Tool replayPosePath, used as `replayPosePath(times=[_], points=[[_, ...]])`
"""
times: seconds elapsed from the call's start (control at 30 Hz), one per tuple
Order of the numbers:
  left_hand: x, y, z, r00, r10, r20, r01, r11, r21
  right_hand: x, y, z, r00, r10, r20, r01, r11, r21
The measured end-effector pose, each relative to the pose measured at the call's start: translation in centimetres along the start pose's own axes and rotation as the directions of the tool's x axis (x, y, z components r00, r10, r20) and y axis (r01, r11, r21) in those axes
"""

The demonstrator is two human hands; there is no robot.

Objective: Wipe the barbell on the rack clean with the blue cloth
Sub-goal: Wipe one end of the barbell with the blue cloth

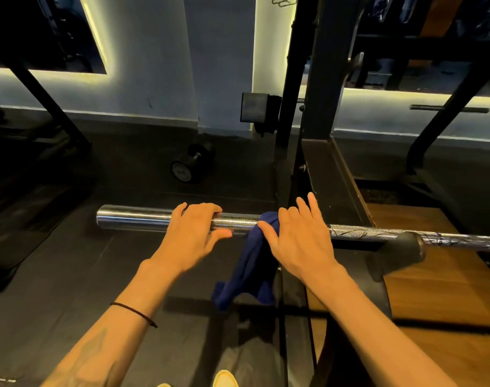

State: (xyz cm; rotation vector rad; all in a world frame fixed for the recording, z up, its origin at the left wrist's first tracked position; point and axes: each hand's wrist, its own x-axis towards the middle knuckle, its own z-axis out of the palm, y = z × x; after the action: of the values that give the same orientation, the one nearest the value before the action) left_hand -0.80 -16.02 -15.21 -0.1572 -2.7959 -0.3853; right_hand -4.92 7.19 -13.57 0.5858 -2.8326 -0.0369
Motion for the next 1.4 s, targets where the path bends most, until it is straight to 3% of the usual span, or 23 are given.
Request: replayPosePath(times=[0.23, 0.37, 0.47, 0.63, 0.83, 0.93, 1.1, 1.27, 1.4], points=[[-0.7, 1.2, 1.7, 0.969, -0.052, -0.243, 0.053, 0.999, -0.004, 0.7, -5.1, 0.2, 0.998, -0.045, -0.036, 0.052, 0.976, 0.213], [-1.0, 2.9, 2.6, 0.919, -0.117, -0.376, 0.143, 0.989, 0.040, 0.8, -7.7, 1.6, 0.991, -0.118, -0.065, 0.126, 0.980, 0.151], [-1.1, 2.9, 2.3, 0.938, -0.124, -0.323, 0.156, 0.985, 0.074, 0.9, -7.1, 1.8, 0.982, -0.180, -0.062, 0.183, 0.982, 0.049], [-1.5, 2.0, 1.5, 0.982, 0.012, -0.190, 0.027, 0.979, 0.204, 0.8, -5.4, 1.3, 0.974, -0.218, -0.054, 0.219, 0.976, 0.012], [-0.1, 2.3, 0.4, 0.991, 0.065, -0.119, -0.052, 0.993, 0.108, -0.9, -0.2, 0.9, 0.994, -0.078, -0.074, 0.076, 0.997, -0.029], [0.5, 3.0, 0.5, 0.999, -0.003, -0.033, 0.003, 1.000, 0.027, -1.5, 0.9, 0.4, 0.997, -0.059, -0.047, 0.057, 0.997, -0.052], [0.6, 2.9, 1.4, 0.993, 0.057, -0.101, -0.047, 0.994, 0.097, -1.0, -1.4, -0.2, 0.999, 0.010, -0.044, -0.008, 0.999, 0.038], [-0.3, 3.5, 2.8, 0.975, -0.019, -0.221, 0.040, 0.995, 0.090, 0.4, -6.1, -0.5, 0.991, -0.129, 0.030, 0.125, 0.988, 0.092], [-1.0, 4.5, 3.6, 0.950, -0.049, -0.307, 0.085, 0.991, 0.104, 0.4, -5.6, 0.2, 0.982, -0.183, 0.040, 0.179, 0.981, 0.078]])
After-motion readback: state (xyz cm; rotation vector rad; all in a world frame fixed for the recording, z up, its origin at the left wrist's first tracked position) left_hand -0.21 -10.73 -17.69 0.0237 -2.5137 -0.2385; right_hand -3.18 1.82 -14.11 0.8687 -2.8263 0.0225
